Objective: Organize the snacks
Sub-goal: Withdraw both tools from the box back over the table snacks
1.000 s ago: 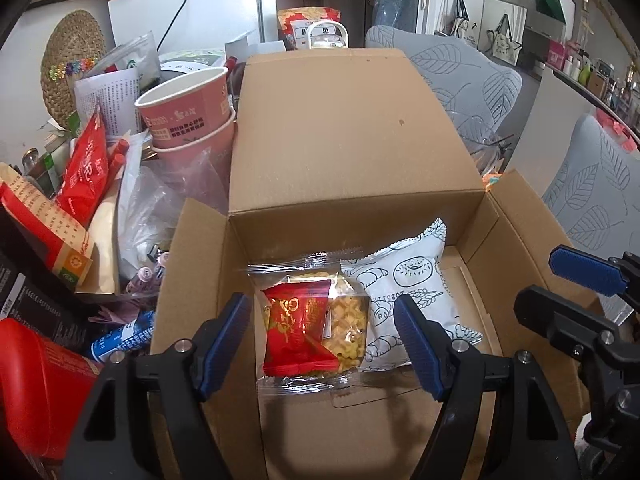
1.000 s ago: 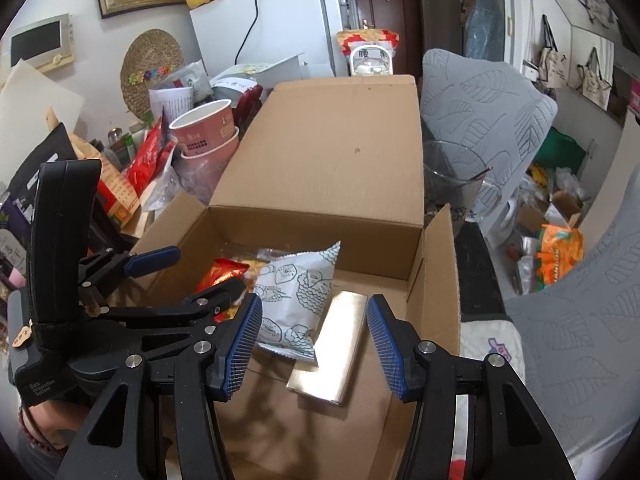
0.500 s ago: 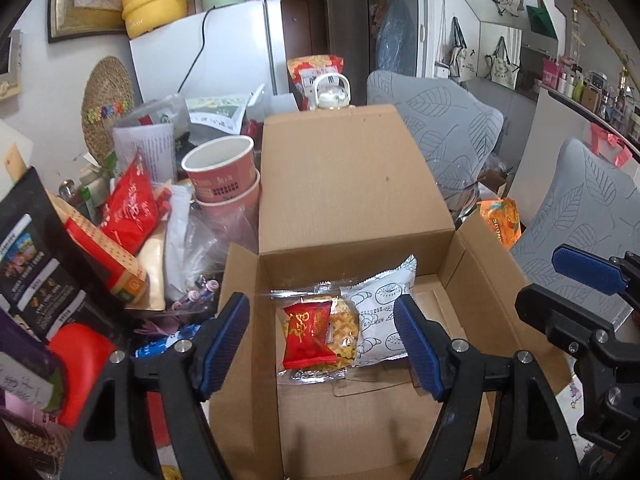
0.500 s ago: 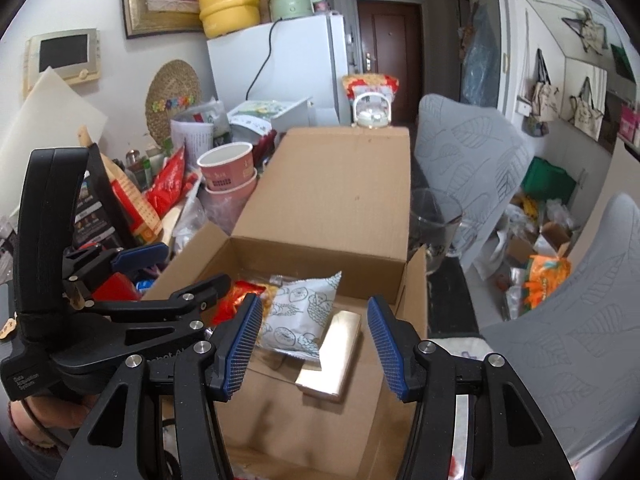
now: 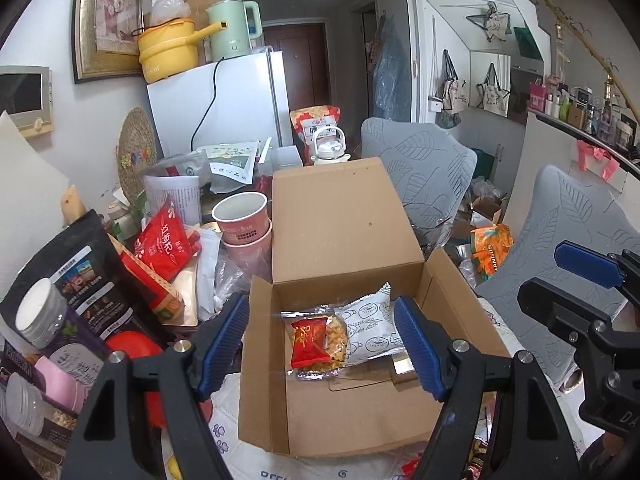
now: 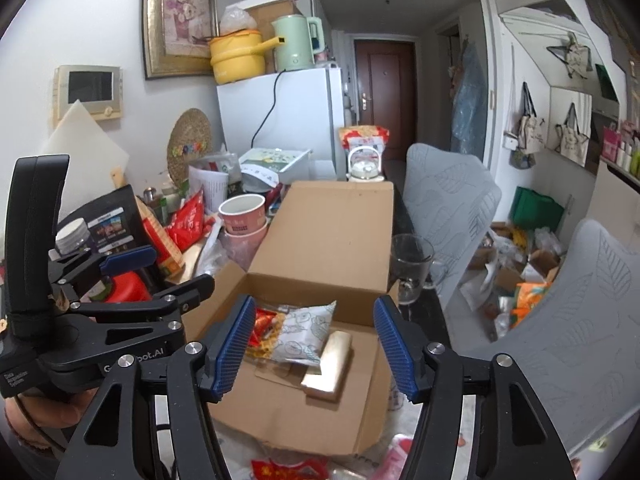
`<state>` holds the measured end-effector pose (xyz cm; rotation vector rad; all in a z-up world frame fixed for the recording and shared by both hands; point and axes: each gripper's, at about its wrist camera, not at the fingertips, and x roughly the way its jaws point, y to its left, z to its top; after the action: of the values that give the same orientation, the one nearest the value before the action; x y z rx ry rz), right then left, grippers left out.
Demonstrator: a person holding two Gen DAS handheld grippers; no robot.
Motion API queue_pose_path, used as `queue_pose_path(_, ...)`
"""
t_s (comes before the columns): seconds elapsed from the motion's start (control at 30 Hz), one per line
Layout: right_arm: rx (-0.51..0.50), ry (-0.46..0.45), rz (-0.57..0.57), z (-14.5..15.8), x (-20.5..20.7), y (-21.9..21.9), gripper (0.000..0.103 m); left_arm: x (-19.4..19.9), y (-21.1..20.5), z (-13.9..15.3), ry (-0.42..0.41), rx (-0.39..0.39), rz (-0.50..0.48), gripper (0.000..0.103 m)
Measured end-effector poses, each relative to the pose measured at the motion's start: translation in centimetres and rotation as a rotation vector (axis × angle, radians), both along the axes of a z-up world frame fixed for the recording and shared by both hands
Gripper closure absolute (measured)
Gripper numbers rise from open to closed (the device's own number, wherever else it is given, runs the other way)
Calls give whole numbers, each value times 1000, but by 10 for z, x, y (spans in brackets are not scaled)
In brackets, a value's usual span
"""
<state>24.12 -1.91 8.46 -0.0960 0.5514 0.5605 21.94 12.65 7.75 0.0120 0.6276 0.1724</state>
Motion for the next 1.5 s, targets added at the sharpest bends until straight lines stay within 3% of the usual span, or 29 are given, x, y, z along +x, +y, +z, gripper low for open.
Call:
queue_pose_path(0.4,29,-51,10,12,-51,-20,25,-52,-12,13,-50,-16,-11,20)
queue_pose_path(0.9,38,-19,-30,-10,-106,-50,24,-122,-38,3,-58,-6,-82,20)
queue_pose_path(1.1,40,-14,-53,-22,-126,-59,25,-147,-45,-6,-89,-51,-139,20)
queue_pose_path(1.5,56,61,-110,-63,-156,-80,25,-164,-62,-45,-4,-85,-171,20)
